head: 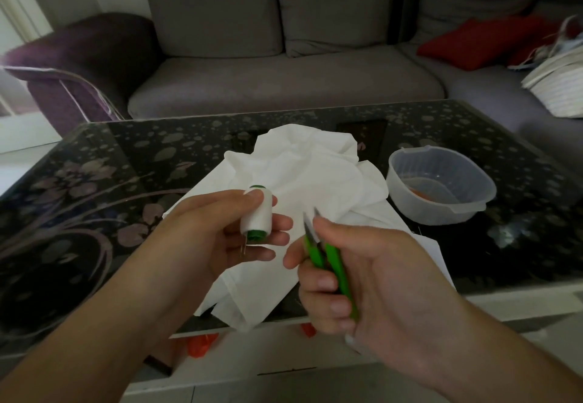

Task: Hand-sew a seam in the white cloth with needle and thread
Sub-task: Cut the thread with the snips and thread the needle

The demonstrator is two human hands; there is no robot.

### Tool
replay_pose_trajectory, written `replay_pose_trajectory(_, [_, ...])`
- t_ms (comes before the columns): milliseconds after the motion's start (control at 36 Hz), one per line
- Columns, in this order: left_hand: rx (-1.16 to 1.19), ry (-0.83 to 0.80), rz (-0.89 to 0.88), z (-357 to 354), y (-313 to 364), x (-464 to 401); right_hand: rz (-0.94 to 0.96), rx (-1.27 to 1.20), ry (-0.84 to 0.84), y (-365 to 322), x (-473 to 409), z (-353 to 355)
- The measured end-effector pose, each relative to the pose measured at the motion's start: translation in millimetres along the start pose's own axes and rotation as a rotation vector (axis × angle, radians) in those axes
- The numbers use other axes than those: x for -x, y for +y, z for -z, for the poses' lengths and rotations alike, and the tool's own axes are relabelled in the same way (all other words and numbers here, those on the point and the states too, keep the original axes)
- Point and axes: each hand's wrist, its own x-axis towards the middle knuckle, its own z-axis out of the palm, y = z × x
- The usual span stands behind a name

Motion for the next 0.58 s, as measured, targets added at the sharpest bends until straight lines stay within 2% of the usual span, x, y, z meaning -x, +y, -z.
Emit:
replay_pose_trajectory(167, [-0.041,0.041,-0.005,3,2,-3,0.117,0.079,0.042,-18,3,8])
replay_pose_trajectory(333, [-0.347,0.215,-0.063,4,-4,-7,0.074,0.070,0.101,-21,-3,19])
replay_pose_trajectory(500, [-0.434,0.205,-0.149,-1,-8,-6,0.062,0.057,0.043,-25,-2,23])
replay_pose_trajectory(583, [-0.481,0.166,-0.190,-7,-9,-5,0.115,0.106,0.078,-27,0,24])
